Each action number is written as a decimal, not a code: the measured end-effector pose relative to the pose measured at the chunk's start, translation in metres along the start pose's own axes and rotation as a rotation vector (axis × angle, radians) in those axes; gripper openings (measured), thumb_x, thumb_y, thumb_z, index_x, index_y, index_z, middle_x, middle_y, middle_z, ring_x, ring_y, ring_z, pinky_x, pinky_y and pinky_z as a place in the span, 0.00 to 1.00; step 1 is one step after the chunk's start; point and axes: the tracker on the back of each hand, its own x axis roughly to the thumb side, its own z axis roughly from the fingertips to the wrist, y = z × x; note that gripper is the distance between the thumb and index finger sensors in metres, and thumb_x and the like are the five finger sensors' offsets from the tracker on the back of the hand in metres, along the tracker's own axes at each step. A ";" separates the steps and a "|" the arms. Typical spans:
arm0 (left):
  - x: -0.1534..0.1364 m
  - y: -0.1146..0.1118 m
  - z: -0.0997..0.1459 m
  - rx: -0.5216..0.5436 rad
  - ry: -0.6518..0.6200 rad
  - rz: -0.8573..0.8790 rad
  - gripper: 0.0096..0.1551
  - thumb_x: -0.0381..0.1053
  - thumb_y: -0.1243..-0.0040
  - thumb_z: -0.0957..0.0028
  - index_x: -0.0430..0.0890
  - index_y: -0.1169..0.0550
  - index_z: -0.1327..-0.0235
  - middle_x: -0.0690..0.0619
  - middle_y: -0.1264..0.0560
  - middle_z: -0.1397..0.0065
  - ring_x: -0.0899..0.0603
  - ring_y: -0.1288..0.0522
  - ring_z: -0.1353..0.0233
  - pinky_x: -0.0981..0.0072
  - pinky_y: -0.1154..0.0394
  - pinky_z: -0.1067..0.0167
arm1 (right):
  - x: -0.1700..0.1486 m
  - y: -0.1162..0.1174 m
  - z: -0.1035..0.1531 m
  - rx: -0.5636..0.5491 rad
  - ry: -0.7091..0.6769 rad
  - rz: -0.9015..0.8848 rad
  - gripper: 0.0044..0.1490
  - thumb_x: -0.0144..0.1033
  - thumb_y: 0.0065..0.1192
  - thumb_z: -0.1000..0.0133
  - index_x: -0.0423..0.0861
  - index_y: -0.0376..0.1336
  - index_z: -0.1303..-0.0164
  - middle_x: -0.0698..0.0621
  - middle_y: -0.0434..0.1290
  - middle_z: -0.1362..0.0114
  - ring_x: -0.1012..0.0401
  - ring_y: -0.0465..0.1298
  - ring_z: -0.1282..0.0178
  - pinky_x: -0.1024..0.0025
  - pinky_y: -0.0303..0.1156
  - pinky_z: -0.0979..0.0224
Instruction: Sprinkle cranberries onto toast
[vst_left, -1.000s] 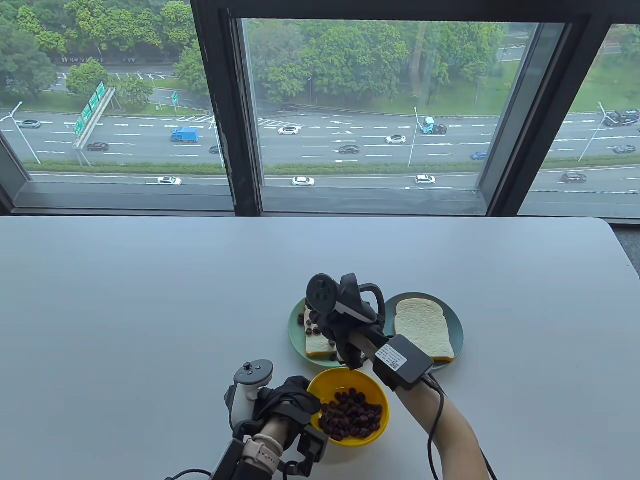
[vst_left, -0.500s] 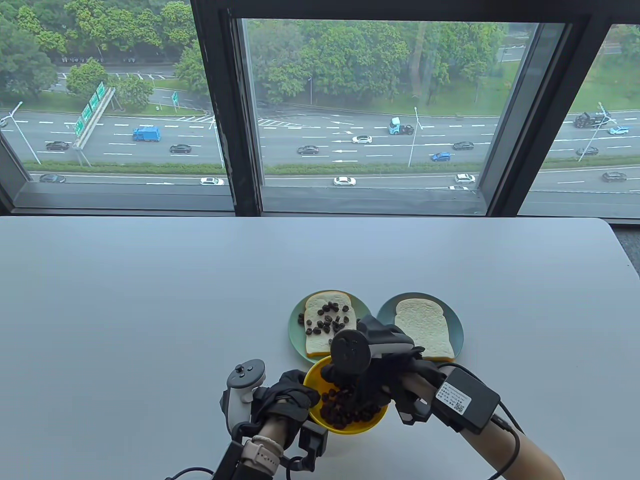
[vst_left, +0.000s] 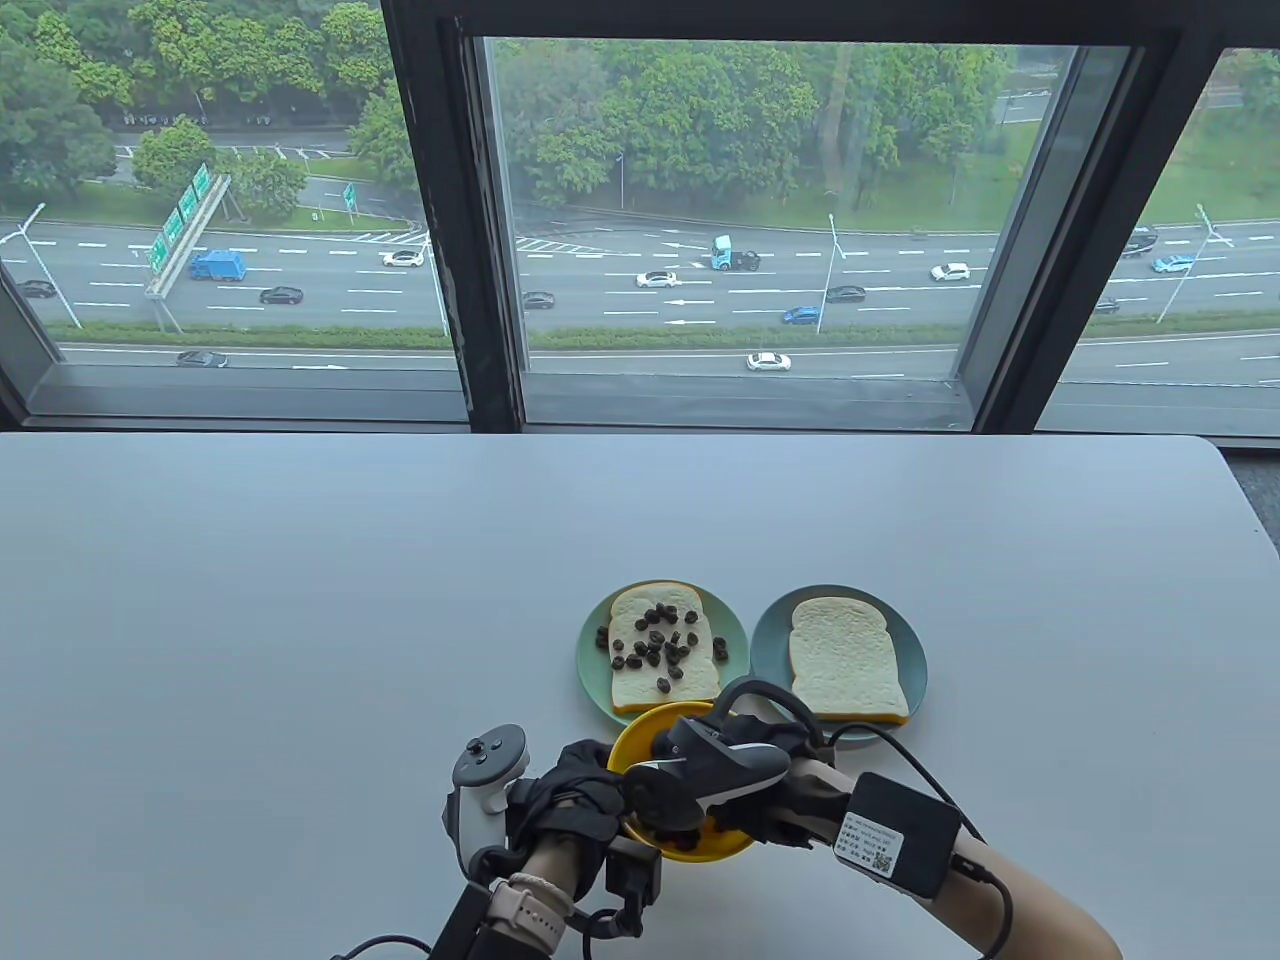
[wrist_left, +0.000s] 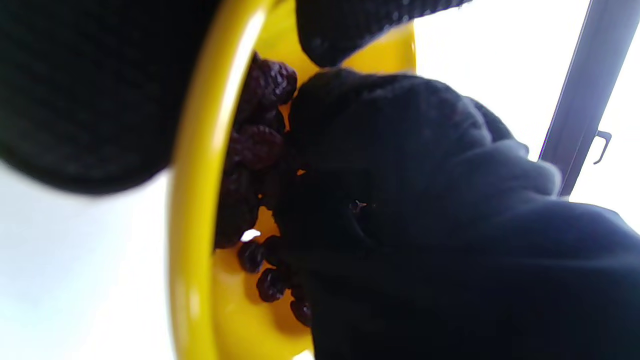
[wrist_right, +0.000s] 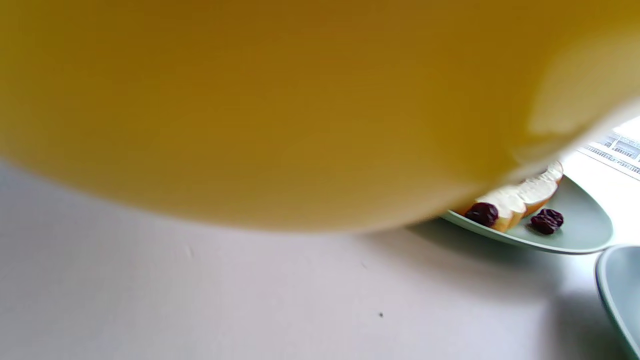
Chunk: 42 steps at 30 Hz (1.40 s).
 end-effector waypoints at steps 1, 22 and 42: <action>0.000 0.001 0.000 -0.002 0.001 -0.006 0.33 0.37 0.40 0.56 0.41 0.39 0.38 0.35 0.33 0.54 0.32 0.27 0.64 0.57 0.12 0.80 | -0.001 -0.001 0.001 -0.018 0.002 -0.020 0.23 0.36 0.71 0.63 0.61 0.67 0.57 0.56 0.71 0.39 0.56 0.76 0.45 0.76 0.86 0.52; 0.001 0.000 -0.001 -0.017 0.060 -0.148 0.33 0.38 0.40 0.55 0.41 0.38 0.37 0.36 0.32 0.54 0.32 0.27 0.64 0.58 0.12 0.80 | -0.073 -0.056 -0.044 -0.246 0.250 -0.213 0.19 0.35 0.74 0.66 0.62 0.71 0.66 0.58 0.75 0.44 0.59 0.80 0.51 0.82 0.87 0.57; 0.001 0.003 -0.003 -0.042 0.080 -0.149 0.33 0.38 0.40 0.55 0.41 0.38 0.37 0.35 0.32 0.54 0.32 0.27 0.65 0.58 0.12 0.80 | -0.112 0.024 -0.160 -0.035 0.594 -0.180 0.19 0.38 0.70 0.60 0.65 0.68 0.61 0.61 0.71 0.41 0.61 0.77 0.47 0.81 0.83 0.52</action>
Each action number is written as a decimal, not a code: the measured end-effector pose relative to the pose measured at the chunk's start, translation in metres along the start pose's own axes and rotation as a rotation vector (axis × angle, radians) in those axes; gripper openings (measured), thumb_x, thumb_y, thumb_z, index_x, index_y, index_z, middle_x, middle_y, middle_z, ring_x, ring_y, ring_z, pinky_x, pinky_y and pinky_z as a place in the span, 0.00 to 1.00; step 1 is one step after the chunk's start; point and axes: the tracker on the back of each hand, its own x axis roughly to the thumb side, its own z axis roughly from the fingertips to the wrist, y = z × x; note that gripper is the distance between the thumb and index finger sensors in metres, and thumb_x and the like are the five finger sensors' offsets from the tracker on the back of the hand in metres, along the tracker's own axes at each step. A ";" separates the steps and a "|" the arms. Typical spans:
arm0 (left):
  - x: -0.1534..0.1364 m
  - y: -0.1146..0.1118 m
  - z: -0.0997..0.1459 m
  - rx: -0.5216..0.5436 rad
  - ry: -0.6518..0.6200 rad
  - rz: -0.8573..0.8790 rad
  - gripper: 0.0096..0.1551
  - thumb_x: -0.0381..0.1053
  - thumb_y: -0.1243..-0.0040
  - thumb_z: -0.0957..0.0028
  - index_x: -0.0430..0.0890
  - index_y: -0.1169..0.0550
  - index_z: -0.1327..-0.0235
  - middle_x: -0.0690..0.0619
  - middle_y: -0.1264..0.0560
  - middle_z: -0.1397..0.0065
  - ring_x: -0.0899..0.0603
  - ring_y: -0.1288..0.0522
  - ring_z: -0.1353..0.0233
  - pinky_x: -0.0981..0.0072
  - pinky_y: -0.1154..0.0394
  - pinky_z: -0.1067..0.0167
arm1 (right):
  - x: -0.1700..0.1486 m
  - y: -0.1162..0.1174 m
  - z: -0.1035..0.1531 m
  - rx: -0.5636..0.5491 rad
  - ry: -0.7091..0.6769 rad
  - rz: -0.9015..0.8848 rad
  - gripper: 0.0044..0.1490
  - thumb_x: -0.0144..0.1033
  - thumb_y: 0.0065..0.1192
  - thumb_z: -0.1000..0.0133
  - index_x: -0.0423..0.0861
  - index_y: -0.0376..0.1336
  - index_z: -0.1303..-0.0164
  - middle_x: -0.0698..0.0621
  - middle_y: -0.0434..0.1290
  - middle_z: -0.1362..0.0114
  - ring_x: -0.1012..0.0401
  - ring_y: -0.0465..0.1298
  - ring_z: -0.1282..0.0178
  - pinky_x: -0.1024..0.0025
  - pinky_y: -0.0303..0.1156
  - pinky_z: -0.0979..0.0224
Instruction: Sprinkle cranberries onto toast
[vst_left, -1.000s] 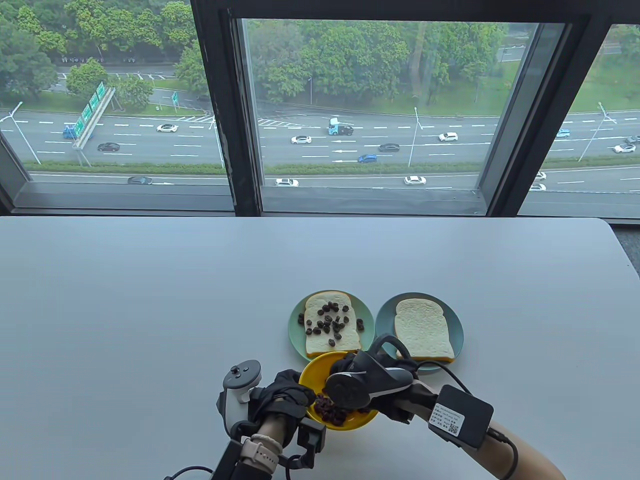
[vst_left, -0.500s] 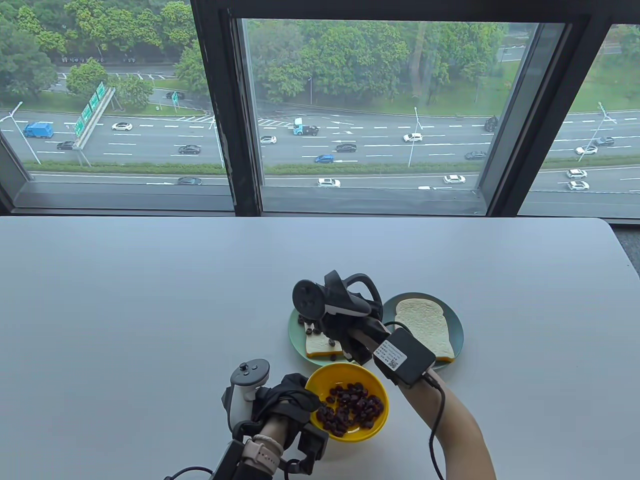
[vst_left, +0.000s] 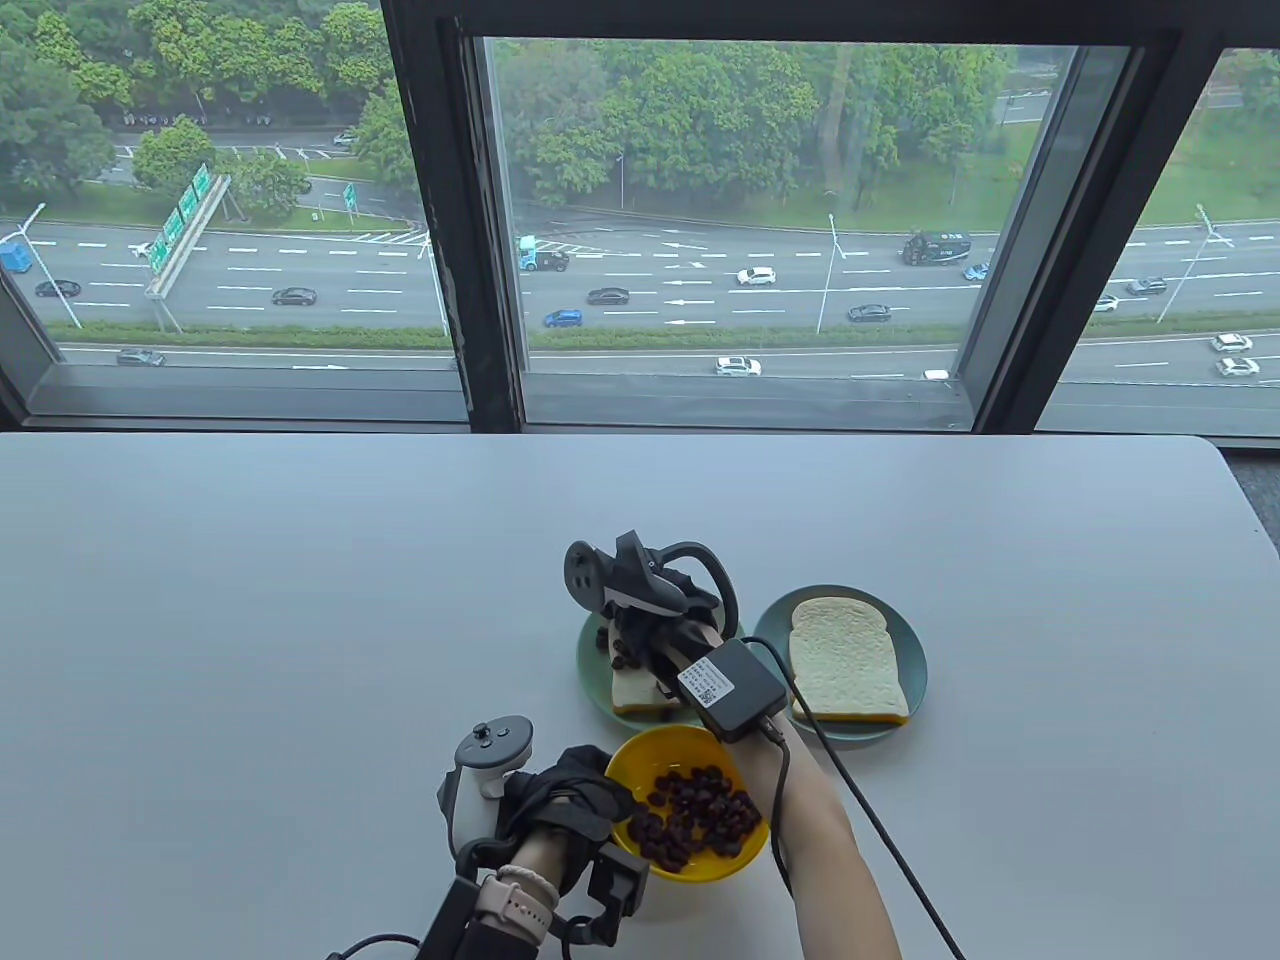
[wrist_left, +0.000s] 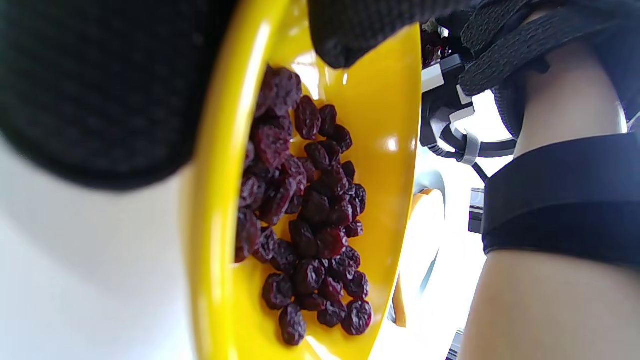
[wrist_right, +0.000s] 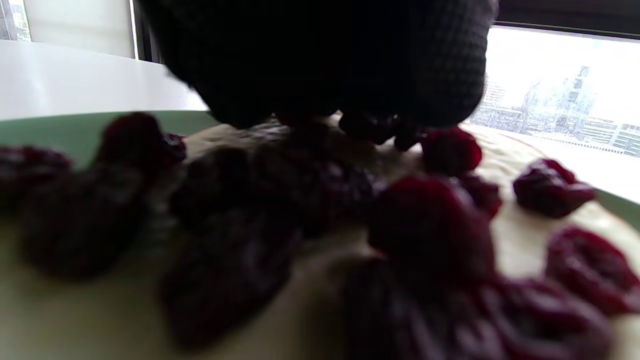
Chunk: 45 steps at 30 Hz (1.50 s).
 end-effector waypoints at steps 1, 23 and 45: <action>0.000 0.000 0.000 -0.002 0.002 0.000 0.33 0.38 0.40 0.55 0.41 0.38 0.37 0.35 0.32 0.54 0.32 0.27 0.65 0.58 0.12 0.80 | 0.000 0.000 0.000 -0.004 0.006 0.014 0.19 0.38 0.70 0.60 0.65 0.67 0.61 0.61 0.71 0.41 0.61 0.77 0.47 0.80 0.83 0.52; 0.000 -0.002 -0.001 0.008 0.001 -0.022 0.33 0.39 0.40 0.55 0.41 0.38 0.37 0.35 0.32 0.53 0.32 0.27 0.64 0.57 0.12 0.80 | -0.041 -0.031 0.077 -0.097 -0.172 -0.078 0.26 0.45 0.61 0.57 0.61 0.64 0.46 0.55 0.68 0.34 0.58 0.76 0.41 0.74 0.83 0.49; 0.003 -0.003 0.003 0.062 -0.079 0.052 0.33 0.37 0.39 0.56 0.40 0.39 0.38 0.35 0.33 0.54 0.32 0.28 0.64 0.57 0.12 0.80 | -0.006 -0.006 0.191 0.328 -0.592 0.094 0.56 0.57 0.60 0.60 0.58 0.37 0.27 0.42 0.41 0.23 0.45 0.57 0.25 0.65 0.73 0.34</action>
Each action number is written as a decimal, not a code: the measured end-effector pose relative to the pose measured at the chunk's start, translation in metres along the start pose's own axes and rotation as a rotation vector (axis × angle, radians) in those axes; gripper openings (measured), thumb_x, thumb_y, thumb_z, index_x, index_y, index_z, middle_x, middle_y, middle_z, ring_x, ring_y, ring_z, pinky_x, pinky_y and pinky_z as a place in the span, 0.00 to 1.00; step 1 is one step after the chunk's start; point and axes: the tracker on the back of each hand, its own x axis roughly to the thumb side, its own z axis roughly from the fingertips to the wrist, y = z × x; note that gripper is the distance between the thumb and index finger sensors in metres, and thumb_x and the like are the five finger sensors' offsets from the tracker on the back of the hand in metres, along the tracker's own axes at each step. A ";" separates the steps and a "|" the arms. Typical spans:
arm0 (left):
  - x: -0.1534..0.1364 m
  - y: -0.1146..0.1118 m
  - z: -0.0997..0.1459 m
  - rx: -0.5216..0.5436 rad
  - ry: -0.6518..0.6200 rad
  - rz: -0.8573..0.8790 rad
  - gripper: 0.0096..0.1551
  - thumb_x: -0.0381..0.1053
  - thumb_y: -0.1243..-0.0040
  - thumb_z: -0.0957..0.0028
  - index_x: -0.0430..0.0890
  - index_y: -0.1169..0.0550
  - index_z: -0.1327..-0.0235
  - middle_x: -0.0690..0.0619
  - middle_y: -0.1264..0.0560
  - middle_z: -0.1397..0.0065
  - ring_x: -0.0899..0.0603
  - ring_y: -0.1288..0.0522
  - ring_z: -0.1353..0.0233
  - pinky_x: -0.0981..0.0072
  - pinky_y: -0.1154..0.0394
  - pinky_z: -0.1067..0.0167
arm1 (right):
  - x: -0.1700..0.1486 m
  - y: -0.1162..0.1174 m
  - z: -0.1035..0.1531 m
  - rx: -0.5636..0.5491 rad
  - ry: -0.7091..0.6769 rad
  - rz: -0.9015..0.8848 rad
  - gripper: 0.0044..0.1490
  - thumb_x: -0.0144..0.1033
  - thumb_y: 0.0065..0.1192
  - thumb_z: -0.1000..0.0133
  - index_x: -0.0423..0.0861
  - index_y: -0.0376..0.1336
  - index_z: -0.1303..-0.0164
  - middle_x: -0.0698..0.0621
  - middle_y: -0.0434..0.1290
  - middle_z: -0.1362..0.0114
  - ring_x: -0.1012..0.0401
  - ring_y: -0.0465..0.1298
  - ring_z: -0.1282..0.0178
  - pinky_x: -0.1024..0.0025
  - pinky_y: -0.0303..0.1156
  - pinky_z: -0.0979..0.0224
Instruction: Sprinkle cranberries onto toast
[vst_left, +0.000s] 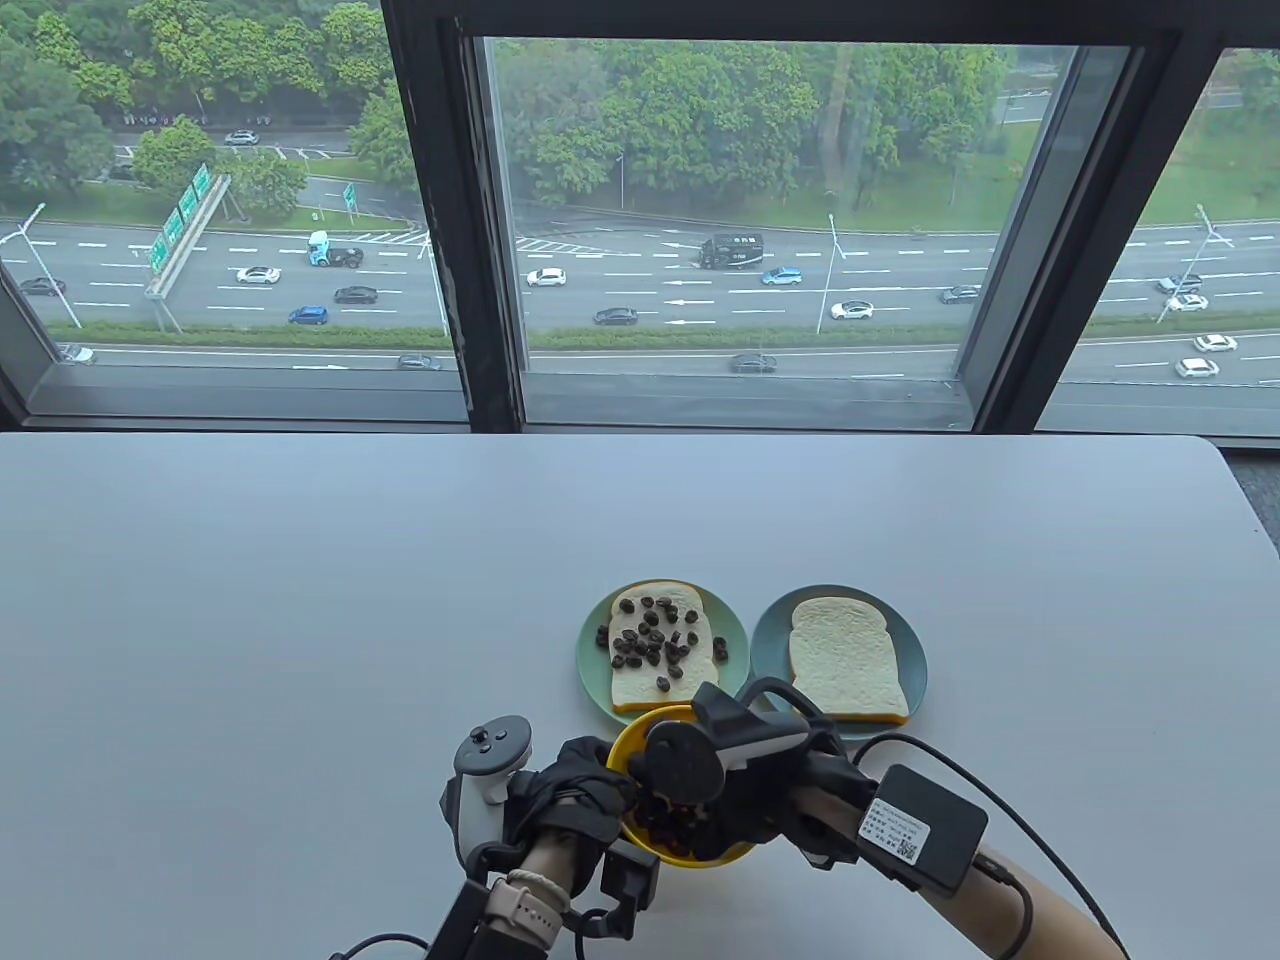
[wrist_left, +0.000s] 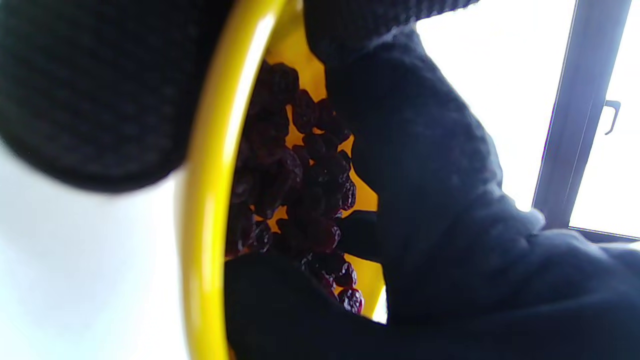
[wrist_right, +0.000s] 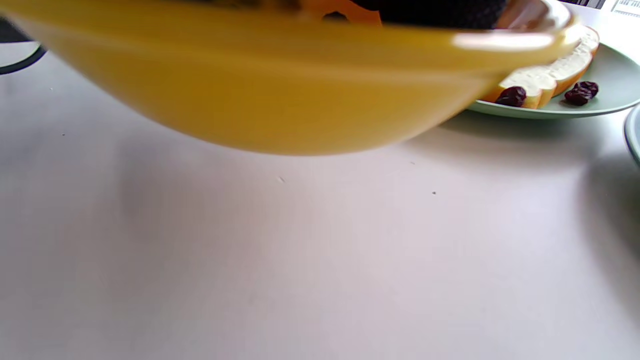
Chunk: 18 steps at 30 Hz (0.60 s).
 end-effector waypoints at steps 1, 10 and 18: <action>0.000 0.001 0.000 0.009 -0.002 0.013 0.33 0.37 0.39 0.56 0.40 0.39 0.38 0.35 0.33 0.54 0.31 0.28 0.65 0.56 0.12 0.80 | 0.004 0.000 -0.002 -0.007 0.011 0.037 0.56 0.56 0.60 0.60 0.57 0.37 0.28 0.42 0.41 0.23 0.46 0.58 0.25 0.66 0.74 0.35; -0.003 0.001 0.002 0.001 -0.004 0.077 0.33 0.37 0.39 0.56 0.40 0.39 0.38 0.35 0.33 0.54 0.31 0.28 0.65 0.56 0.11 0.80 | 0.015 -0.007 -0.011 -0.167 0.054 0.213 0.28 0.37 0.65 0.58 0.59 0.60 0.47 0.55 0.63 0.33 0.55 0.72 0.37 0.77 0.85 0.50; -0.001 0.004 0.002 0.010 0.019 0.009 0.33 0.38 0.40 0.55 0.42 0.39 0.37 0.36 0.32 0.54 0.33 0.27 0.64 0.58 0.12 0.80 | 0.017 -0.005 -0.002 -0.328 0.030 0.224 0.22 0.36 0.72 0.64 0.62 0.67 0.60 0.59 0.69 0.40 0.58 0.76 0.43 0.79 0.88 0.57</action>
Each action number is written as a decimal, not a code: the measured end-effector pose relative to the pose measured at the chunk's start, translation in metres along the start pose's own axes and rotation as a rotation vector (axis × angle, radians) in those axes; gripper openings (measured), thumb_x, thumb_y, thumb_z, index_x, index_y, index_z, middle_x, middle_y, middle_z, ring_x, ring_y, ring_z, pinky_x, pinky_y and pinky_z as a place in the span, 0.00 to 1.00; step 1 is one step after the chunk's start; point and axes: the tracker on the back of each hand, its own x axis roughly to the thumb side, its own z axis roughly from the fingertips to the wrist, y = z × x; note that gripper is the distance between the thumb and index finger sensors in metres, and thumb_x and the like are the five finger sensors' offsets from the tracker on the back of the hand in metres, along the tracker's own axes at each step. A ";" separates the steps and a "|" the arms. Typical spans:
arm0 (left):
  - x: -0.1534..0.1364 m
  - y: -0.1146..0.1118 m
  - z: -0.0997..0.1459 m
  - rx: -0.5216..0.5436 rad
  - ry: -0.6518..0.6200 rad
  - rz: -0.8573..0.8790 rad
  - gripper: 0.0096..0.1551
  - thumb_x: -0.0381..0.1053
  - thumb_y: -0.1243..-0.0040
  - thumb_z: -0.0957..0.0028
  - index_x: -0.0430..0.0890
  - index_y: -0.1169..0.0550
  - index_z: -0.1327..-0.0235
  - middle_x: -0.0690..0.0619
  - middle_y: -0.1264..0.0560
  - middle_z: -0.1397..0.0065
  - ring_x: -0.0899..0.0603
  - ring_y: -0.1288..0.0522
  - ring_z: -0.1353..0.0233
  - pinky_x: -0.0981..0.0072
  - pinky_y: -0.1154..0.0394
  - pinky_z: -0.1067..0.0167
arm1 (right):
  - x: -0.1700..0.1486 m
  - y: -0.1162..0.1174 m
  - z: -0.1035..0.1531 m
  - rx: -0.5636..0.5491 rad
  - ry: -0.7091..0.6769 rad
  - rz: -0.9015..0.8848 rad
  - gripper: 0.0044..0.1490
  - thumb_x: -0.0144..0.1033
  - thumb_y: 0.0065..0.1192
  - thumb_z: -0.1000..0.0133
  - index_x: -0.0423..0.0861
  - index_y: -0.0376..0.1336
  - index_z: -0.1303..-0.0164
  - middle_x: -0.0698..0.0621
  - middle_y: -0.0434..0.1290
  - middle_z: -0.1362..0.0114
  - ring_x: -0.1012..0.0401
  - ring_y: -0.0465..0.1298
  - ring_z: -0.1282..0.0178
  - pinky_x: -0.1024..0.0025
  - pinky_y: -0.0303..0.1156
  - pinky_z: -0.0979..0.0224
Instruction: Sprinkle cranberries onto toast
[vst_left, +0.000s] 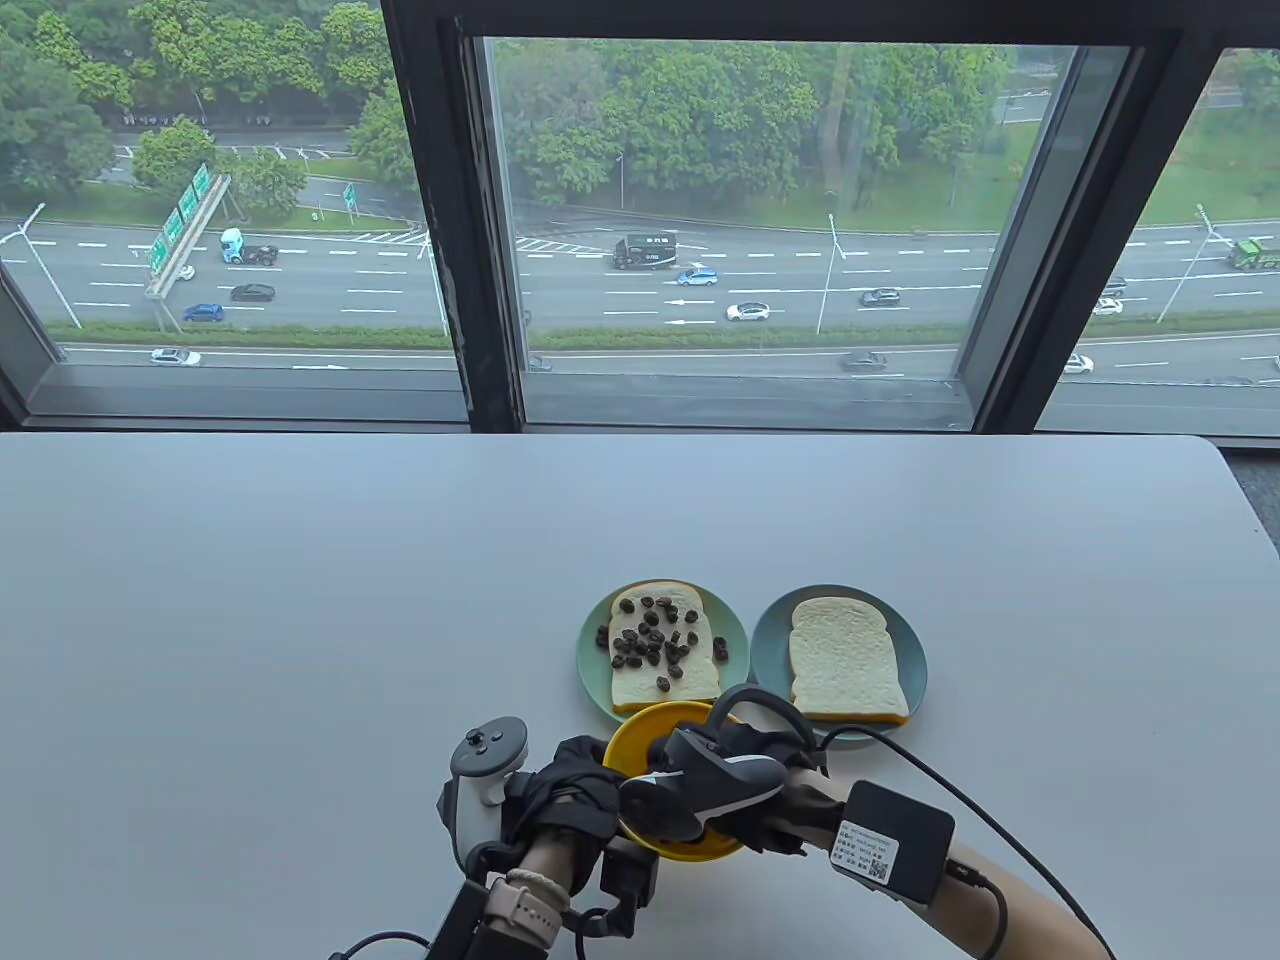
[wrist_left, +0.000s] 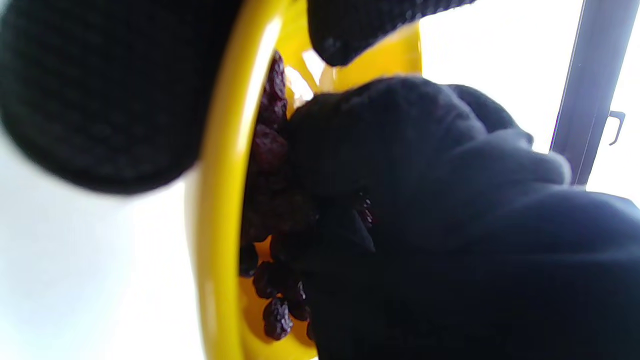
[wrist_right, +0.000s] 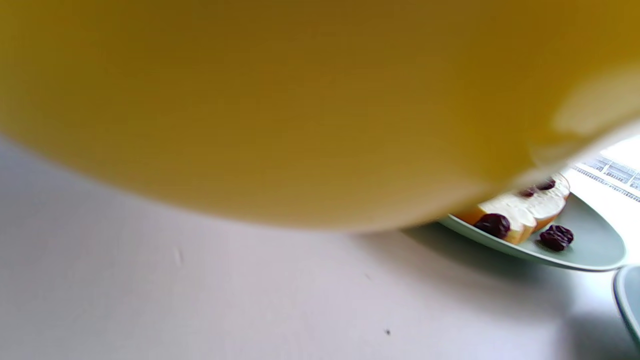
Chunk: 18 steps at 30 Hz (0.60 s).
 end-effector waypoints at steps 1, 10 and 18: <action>-0.001 0.001 0.000 0.001 0.009 0.005 0.33 0.38 0.40 0.55 0.41 0.39 0.37 0.36 0.32 0.53 0.33 0.27 0.64 0.59 0.12 0.80 | -0.001 -0.001 0.001 -0.029 0.006 0.000 0.21 0.35 0.72 0.64 0.62 0.68 0.62 0.59 0.70 0.41 0.58 0.76 0.44 0.79 0.88 0.59; 0.000 0.003 0.000 0.013 0.027 -0.043 0.32 0.38 0.40 0.55 0.41 0.38 0.37 0.36 0.32 0.54 0.33 0.27 0.64 0.59 0.12 0.80 | -0.025 -0.027 0.014 -0.098 0.045 -0.141 0.20 0.35 0.72 0.65 0.62 0.69 0.65 0.59 0.72 0.43 0.58 0.77 0.46 0.81 0.89 0.61; -0.003 -0.001 -0.004 -0.030 0.043 -0.037 0.33 0.39 0.40 0.55 0.40 0.38 0.37 0.36 0.32 0.54 0.33 0.27 0.65 0.59 0.12 0.80 | -0.056 -0.035 -0.027 -0.078 0.170 -0.209 0.20 0.34 0.72 0.65 0.62 0.70 0.65 0.60 0.72 0.44 0.59 0.78 0.47 0.83 0.88 0.60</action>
